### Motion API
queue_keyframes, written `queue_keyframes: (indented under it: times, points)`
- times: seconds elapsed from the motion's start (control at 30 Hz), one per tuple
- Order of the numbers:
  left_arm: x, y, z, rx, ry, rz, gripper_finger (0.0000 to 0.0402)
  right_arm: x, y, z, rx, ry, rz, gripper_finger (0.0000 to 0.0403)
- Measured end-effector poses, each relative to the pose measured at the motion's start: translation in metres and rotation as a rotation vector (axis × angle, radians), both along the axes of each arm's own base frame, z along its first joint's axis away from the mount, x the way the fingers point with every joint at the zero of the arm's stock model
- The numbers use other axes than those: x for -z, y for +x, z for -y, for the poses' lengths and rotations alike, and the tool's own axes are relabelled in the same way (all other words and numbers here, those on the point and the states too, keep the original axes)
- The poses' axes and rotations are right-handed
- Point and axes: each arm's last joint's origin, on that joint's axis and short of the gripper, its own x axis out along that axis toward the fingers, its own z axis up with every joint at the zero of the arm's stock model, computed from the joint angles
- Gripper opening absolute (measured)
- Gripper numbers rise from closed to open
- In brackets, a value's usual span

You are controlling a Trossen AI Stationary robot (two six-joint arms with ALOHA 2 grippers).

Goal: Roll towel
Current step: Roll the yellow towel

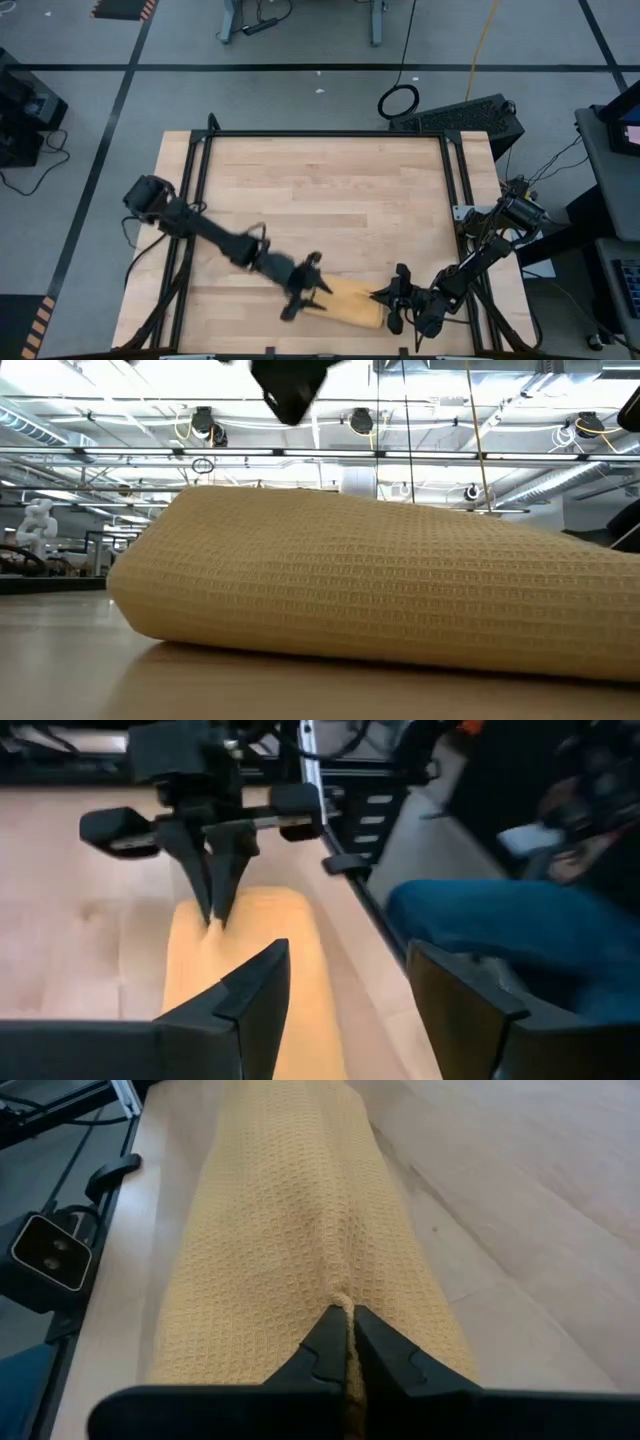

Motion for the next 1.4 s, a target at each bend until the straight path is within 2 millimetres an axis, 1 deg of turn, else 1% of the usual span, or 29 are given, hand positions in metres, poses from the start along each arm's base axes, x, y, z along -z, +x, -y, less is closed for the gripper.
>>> queue_keyframes:
  times: [0.07, 0.13, 0.27, 0.33, 0.4, 0.5, 0.6, 0.73, 0.87, 0.93, 1.03, 1.13, 1.27, 1.33, 1.4]
  points:
    - [0.01, -0.006, 0.019, -0.056, 0.091, 0.019, 0.0198, 0.0, 0.0, 0.0, 0.001, 0.0, 0.0, 0.0001]
    - [0.023, -0.01, 0.03, -0.077, 0.163, 0.008, 0.0191, 0.0, 0.001, 0.001, 0.004, 0.0, 0.0, 0.0001]
    - [0.039, -0.011, 0.033, -0.071, 0.17, 0.039, 0.0167, 0.0, 0.002, 0.002, 0.005, -0.009, -0.005, 0.0001]
    - [0.055, -0.014, 0.025, -0.072, 0.147, 0.056, 0.0147, 0.0, 0.002, 0.003, 0.006, -0.014, -0.007, 0.0001]
    - [0.069, -0.017, 0.013, -0.081, 0.119, 0.063, 0.0124, 0.001, 0.002, 0.003, 0.007, -0.014, -0.007, 0.0003]
    - [0.079, -0.024, -0.003, -0.118, 0.062, 0.091, 0.0086, 0.001, 0.003, 0.003, 0.009, -0.014, -0.008, 0.0008]
    - [0.091, -0.034, -0.015, -0.145, 0.041, 0.065, 0.0053, 0.0, 0.003, 0.003, 0.008, -0.014, -0.006, 0.0009]
    - [0.096, -0.04, -0.024, -0.175, 0.009, 0.067, 0.0022, 0.001, 0.003, 0.003, 0.008, -0.018, -0.009, 0.001]
    - [0.101, -0.044, -0.026, -0.19, -0.007, 0.018, 0.0008, 0.0, 0.003, 0.003, 0.004, -0.029, -0.007, 0.002]
    - [0.101, -0.043, -0.026, -0.197, -0.009, 0.016, 0.0008, -0.002, 0.003, 0.003, -0.006, -0.04, -0.005, 0.0031]
    - [0.101, -0.043, -0.027, -0.219, -0.002, 0.019, 0.0007, -0.011, 0.002, 0.004, -0.018, -0.042, 0.009, 0.006]
    - [0.101, -0.043, -0.027, -0.236, 0.004, 0.022, 0.0007, -0.026, 0.0, 0.007, -0.025, -0.047, 0.02, 0.0097]
    - [0.101, -0.043, -0.028, -0.24, 0.006, 0.022, 0.0007, -0.047, -0.007, 0.017, -0.01, -0.058, 0.015, 0.0152]
    - [0.101, -0.043, -0.028, -0.243, 0.007, 0.023, 0.0007, -0.057, -0.01, 0.02, 0.004, -0.061, 0.047, 0.0175]
    - [0.101, -0.043, -0.028, -0.248, 0.008, 0.023, 0.0006, -0.068, -0.009, 0.017, -0.012, -0.079, 0.117, 0.0191]
